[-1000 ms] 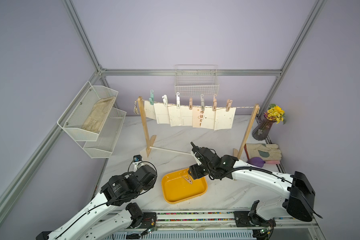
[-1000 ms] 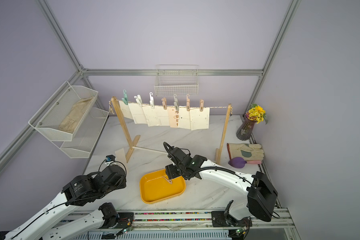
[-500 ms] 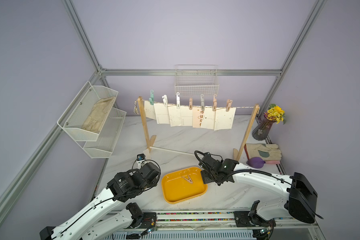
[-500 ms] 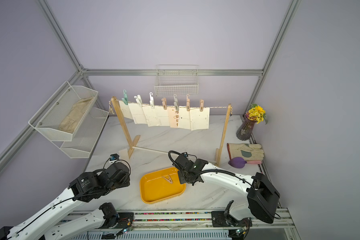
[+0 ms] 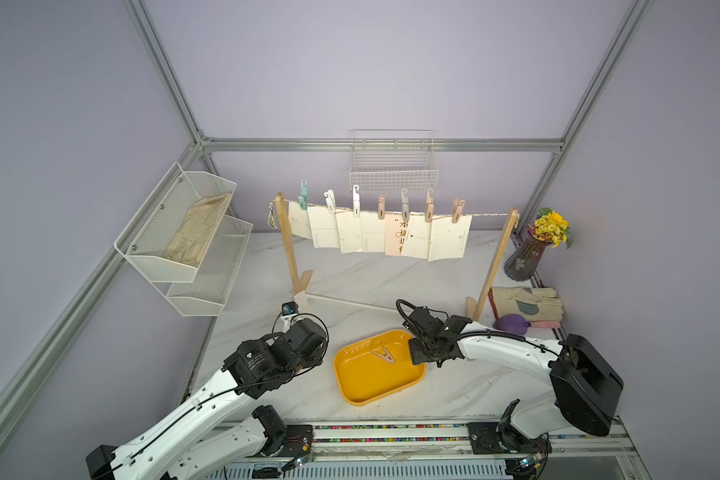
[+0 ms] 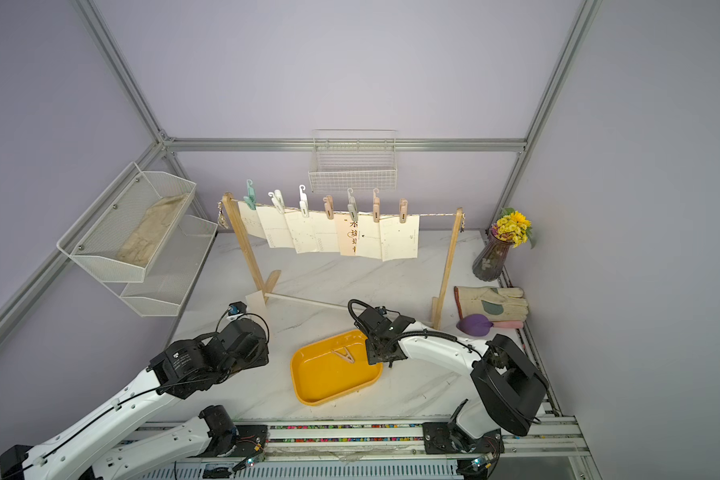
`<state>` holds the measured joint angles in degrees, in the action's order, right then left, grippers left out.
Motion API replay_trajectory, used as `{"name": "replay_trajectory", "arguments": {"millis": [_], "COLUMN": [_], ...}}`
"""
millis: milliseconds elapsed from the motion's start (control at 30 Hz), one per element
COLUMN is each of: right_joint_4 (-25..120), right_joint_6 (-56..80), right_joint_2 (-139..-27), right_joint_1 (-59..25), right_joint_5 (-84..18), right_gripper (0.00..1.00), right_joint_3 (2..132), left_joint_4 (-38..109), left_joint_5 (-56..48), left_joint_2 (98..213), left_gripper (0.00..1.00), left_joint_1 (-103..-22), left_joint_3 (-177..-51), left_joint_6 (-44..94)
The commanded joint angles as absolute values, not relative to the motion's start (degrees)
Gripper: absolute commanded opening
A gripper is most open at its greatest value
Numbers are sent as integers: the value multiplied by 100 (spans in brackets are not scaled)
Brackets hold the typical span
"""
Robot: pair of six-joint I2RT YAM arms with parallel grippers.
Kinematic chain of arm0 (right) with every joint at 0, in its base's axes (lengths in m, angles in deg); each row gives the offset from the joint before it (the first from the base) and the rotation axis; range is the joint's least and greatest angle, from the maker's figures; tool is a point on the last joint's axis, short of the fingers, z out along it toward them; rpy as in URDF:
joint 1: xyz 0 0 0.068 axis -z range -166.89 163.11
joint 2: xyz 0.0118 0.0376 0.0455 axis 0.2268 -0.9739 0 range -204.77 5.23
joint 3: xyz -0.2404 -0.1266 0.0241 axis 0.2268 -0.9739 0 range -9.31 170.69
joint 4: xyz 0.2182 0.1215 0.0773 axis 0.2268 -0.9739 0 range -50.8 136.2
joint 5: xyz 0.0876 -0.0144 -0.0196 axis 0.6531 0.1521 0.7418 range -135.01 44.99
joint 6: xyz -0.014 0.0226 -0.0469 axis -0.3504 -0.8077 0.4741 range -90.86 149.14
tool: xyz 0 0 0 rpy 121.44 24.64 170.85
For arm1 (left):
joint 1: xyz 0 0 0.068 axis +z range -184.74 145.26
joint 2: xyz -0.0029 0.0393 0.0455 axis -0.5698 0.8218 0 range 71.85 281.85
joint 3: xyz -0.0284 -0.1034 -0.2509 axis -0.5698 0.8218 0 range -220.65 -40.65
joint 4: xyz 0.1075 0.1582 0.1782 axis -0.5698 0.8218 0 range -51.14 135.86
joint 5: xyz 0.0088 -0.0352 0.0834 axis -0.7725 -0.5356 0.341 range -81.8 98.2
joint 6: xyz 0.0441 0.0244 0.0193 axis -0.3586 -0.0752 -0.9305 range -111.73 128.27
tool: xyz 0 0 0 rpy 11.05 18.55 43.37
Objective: Remove the postcards from the strings
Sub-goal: Move the storage box to the center of the board, then place the postcard at the center of the board.
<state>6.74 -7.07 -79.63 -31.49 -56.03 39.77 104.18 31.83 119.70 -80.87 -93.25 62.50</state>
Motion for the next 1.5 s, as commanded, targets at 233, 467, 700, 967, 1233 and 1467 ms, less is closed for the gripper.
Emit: {"name": "replay_trajectory", "arguments": {"millis": [233,467,700,967,1233,1467], "right_joint_4": [-60,-181,-126,-57,-13,-56], "right_joint_6": [-686,-361,-8,75,169,349], "right_joint_2": [-6589,-5951,-5658,-5842,-5754,-5411], "right_joint_1": [-2259,-2222,-2221,-2222,-2215,-2213], "right_joint_5": [-6057,-6109,-5962,-5881,-5910,-5352], "right_gripper": [68,79,81,82,87,89], "right_joint_3": [3725,4164,4603,4522,4562,4851], "left_joint_4": [10144,10099,9938,9993,10838,10895], "left_joint_5": [2789,1647,980,811,1737,3012], "left_joint_2": [12068,12340,12822,13089,12963,12615], "left_gripper": [0,0,0,8,54,61], "left_joint_1": [-8040,-8040,-8030,-8009,-7974,-7973], "left_joint_3": [-9069,-8955,-8770,-8732,-9203,-10264], "left_joint_6": [6056,5729,5624,5482,5528,4968]}}
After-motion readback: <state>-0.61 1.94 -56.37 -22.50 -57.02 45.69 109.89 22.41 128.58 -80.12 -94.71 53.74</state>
